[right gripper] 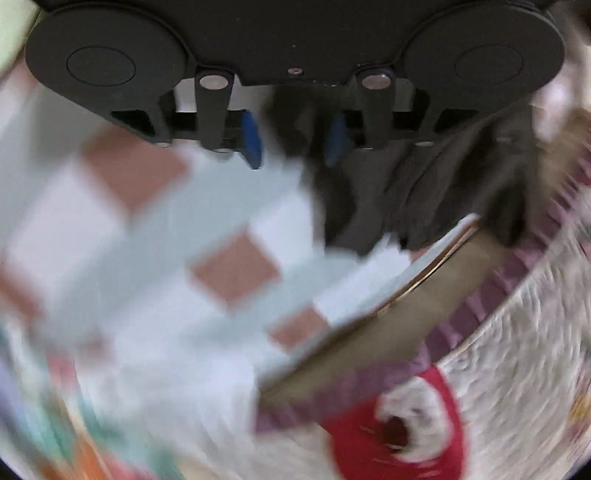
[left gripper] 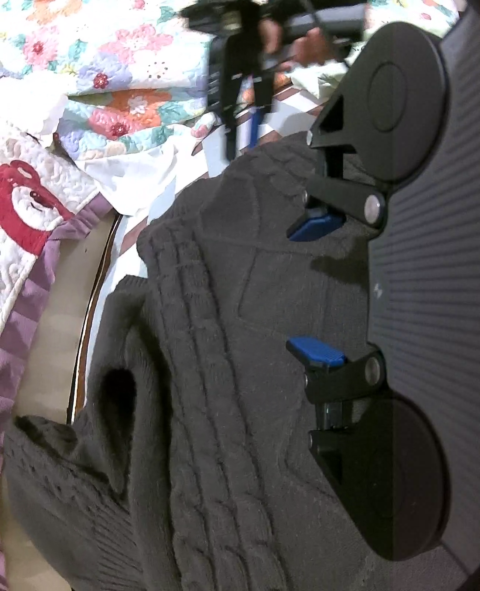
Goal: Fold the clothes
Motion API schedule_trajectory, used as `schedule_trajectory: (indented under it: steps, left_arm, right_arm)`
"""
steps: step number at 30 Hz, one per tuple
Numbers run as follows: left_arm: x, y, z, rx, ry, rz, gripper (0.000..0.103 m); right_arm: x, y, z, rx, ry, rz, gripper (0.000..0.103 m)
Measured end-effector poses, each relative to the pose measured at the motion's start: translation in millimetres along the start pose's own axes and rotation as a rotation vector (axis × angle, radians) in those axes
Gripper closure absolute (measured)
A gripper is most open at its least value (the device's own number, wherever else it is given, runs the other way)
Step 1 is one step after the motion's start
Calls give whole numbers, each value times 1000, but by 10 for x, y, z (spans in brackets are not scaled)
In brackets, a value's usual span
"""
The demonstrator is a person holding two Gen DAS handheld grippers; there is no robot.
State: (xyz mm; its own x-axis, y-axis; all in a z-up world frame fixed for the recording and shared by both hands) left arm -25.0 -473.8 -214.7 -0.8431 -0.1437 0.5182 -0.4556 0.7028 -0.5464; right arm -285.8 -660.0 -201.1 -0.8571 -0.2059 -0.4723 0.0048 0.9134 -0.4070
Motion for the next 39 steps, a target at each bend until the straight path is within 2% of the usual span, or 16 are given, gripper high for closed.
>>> schedule_trajectory:
  steps: [2, 5, 7, 10, 13, 17, 19, 20, 24, 30, 31, 32, 33, 35, 37, 39]
  left_arm:
    - [1, -8, -13, 5, -30, 12, 47]
    - [-3, -15, -64, 46, -133, 43, 49]
    - [-10, -25, -74, 58, -185, 67, 49]
    - [-55, -43, -84, 51, -203, 57, 50]
    - [-80, -52, -100, 46, -209, 51, 50]
    - [-91, -52, -108, 42, -215, 49, 50]
    - [-98, -58, -106, 42, -214, 45, 50]
    - [-102, -59, -105, 42, -213, 42, 50]
    - [-114, -61, -103, 39, -207, 37, 50]
    - [-135, -57, -118, 37, -207, 34, 48]
    - [-142, -58, -122, 37, -207, 32, 48]
    - [-150, -59, -128, 36, -209, 31, 48]
    - [-159, -59, -137, 36, -212, 31, 48]
    - [-184, -67, -154, 37, -220, 26, 48]
    - [-210, -76, -161, 40, -222, 15, 48]
    - [-221, -74, -154, 38, -225, 9, 48]
  right_arm:
    - [178, 188, -86, -16, -22, 147, 54]
    - [260, 439, -75, -118, -48, 261, 56]
    - [191, 488, -65, -127, -74, 259, 76]
    - [62, 543, -46, -121, -104, 215, 86]
    - [-111, 564, -17, -81, -119, 102, 85]
    - [-335, 590, 17, -24, -134, -49, 82]
    - [-317, 548, -38, 42, -63, -114, 61]
    - [-307, 527, -63, 72, -29, -147, 58]
    - [-243, 433, -64, 106, 29, -283, 54]
    - [-144, 343, 211, 117, 54, -286, 46]
    - [-157, 340, 267, 122, 57, -298, 57]
    - [-228, 355, 253, 153, 66, -350, 83]
    - [-288, 357, 124, 213, 86, -386, 96]
    - [-396, 357, -134, 330, 127, -453, 96]
    - [-267, 256, -359, 376, 176, -418, 97]
    - [-97, 184, -312, 326, 226, -428, 98]
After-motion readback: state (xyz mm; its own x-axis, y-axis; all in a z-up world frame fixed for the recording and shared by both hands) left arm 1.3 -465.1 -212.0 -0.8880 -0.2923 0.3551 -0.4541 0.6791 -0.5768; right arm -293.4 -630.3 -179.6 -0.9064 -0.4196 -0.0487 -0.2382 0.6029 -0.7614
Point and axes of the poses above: each gripper's, at about its wrist camera, not at the fingertips, and z roughly the way its jaws point, x to its right, y to its underside, the point moved 2 cm from there along z, roughly the way its jaws point
